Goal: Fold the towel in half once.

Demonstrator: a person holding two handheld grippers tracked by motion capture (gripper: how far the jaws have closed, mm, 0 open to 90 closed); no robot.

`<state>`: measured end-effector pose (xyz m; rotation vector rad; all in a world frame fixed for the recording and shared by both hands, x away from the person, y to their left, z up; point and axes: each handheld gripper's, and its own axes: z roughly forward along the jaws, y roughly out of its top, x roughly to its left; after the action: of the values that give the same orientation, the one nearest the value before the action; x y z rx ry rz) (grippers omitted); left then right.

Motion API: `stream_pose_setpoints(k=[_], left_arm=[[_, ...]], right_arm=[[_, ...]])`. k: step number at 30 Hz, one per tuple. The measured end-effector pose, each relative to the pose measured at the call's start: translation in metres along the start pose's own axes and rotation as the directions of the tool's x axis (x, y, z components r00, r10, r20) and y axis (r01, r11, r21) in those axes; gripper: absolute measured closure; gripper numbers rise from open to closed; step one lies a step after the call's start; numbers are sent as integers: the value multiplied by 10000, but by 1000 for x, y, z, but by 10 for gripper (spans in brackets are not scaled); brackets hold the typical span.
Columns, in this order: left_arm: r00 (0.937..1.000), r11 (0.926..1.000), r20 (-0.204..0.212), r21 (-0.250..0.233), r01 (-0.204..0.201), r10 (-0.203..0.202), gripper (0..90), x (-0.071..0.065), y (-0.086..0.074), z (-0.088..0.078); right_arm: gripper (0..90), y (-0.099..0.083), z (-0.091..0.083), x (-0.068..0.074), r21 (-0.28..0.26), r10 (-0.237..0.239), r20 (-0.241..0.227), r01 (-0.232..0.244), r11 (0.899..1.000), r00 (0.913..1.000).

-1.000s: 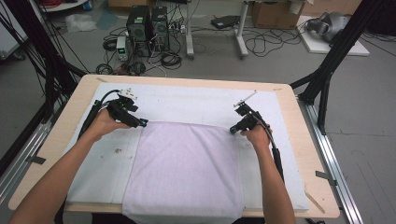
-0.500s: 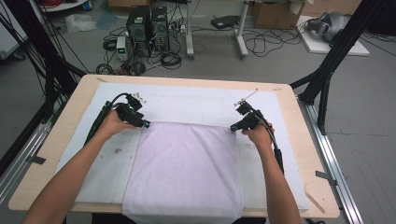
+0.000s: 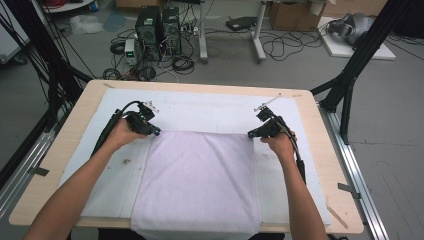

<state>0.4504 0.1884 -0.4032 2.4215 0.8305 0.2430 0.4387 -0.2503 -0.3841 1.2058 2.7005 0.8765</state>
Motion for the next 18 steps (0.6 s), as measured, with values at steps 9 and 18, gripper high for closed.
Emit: stream_pose_setpoints(k=[9, 18], left_arm=[[9980, 9955, 483, -873, -376, 419, 879, -9, -2, -43], [9908, 9814, 782, -1662, -965, 1107, 878, -32, -22, -87]], right_arm=[[879, -12, -40, 10, -1328, -387, -949, 259, 9908, 9947], [878, -31, -72, 31, -2256, -1548, -1699, 1146, 9675, 9732]])
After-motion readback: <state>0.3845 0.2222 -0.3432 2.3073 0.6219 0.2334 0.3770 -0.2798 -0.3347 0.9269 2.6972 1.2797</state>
